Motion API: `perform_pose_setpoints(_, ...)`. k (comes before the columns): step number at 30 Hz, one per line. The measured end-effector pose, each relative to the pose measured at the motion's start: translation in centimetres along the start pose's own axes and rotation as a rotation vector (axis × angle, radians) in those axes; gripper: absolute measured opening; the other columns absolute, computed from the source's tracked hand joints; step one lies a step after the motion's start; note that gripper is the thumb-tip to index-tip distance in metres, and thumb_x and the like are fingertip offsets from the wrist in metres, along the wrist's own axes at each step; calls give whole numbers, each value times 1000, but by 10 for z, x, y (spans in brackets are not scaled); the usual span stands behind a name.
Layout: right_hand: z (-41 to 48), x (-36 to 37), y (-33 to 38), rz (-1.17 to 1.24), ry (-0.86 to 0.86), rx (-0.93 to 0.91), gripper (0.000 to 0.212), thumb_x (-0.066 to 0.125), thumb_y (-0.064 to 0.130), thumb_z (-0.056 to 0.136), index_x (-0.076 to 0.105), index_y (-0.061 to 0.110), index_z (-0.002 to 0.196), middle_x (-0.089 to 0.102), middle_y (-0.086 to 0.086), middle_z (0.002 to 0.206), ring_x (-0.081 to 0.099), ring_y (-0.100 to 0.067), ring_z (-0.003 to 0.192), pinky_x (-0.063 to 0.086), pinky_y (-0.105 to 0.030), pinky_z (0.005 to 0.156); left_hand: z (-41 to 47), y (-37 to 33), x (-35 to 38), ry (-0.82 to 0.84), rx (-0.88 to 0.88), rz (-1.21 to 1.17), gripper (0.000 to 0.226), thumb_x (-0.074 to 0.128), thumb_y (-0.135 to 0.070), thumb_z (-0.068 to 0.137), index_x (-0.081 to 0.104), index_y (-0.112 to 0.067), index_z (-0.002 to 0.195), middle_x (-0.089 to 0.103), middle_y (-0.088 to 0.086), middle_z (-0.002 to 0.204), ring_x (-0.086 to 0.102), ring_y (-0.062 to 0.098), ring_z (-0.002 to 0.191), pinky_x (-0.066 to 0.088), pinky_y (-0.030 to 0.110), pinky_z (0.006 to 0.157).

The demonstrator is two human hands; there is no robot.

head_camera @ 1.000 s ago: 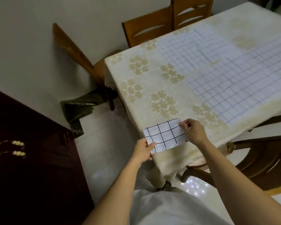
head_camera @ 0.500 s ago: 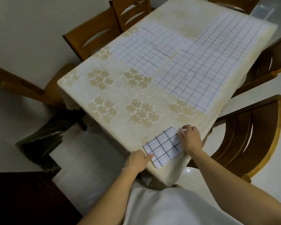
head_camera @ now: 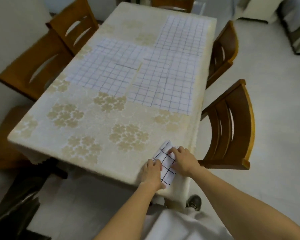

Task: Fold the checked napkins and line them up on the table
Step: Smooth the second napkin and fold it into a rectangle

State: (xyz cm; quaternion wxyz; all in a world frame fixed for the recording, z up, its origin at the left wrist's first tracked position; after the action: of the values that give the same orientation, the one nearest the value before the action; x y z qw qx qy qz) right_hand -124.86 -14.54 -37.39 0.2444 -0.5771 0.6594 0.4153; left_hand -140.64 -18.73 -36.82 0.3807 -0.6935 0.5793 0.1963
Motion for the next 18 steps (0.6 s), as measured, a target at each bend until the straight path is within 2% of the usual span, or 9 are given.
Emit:
perform_pose_setpoints(3, -16, 0, -8, 9, -3, -14, 57, 61, 32, 92, 39, 29, 144, 45, -6, 133, 47, -29, 120, 44, -41, 100, 1, -7, -3, 32, -33, 56, 72, 88, -37, 74, 43, -21, 128, 39, 8, 136, 44, 28, 128, 41, 36, 106)
perform_pose_setpoints(6, -30, -20, -15, 154, -125, -38, 45, 59, 36, 97, 48, 26, 139, 52, -2, 132, 56, -25, 116, 48, -40, 97, -2, -20, -15, -9, -73, 79, 66, 80, -46, 83, 47, -19, 133, 44, 8, 139, 44, 30, 130, 42, 41, 108)
perform_pose_setpoints(9, -46, -60, -25, 225, -315, -103, 28, 53, 35, 101, 62, 23, 125, 62, 2, 119, 61, -18, 101, 52, -34, 85, -6, -46, -33, -132, -35, 3, 45, 65, -52, 94, 54, -23, 127, 58, 4, 131, 54, 27, 122, 45, 43, 103)
perform_pose_setpoints(11, -62, -91, -38, 219, -434, -171, 24, 52, 32, 102, 65, 22, 119, 65, 2, 112, 61, -16, 97, 53, -33, 83, -12, -73, -48, -206, -5, -43, 40, 61, -54, 95, 56, -26, 123, 65, 0, 123, 61, 25, 114, 49, 44, 98)
perform_pose_setpoints(16, -109, -160, -115, 259, -662, -246, 19, 55, 33, 100, 69, 22, 108, 63, 6, 100, 61, -16, 89, 54, -40, 78, -39, -161, -79, -499, 44, 145, 37, 55, -54, 99, 57, -27, 123, 64, -2, 118, 60, 24, 110, 46, 41, 93)
perform_pose_setpoints(18, -132, -176, -163, 288, -730, -227, 18, 57, 33, 99, 69, 21, 104, 62, 5, 96, 61, -19, 86, 53, -39, 75, -47, -200, -82, -564, 72, 131, 36, 56, -54, 98, 59, -27, 122, 64, -3, 116, 60, 24, 109, 46, 42, 93)
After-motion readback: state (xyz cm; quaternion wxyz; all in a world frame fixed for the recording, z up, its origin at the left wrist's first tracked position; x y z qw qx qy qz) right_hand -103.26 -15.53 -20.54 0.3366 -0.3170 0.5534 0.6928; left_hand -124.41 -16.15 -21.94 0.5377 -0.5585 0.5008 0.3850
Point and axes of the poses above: each hand's wrist, its own z-axis towards the middle knuckle, its own x-axis out of the palm, y = z × x, the point moved 3 cm from there along z, towards the middle knuckle
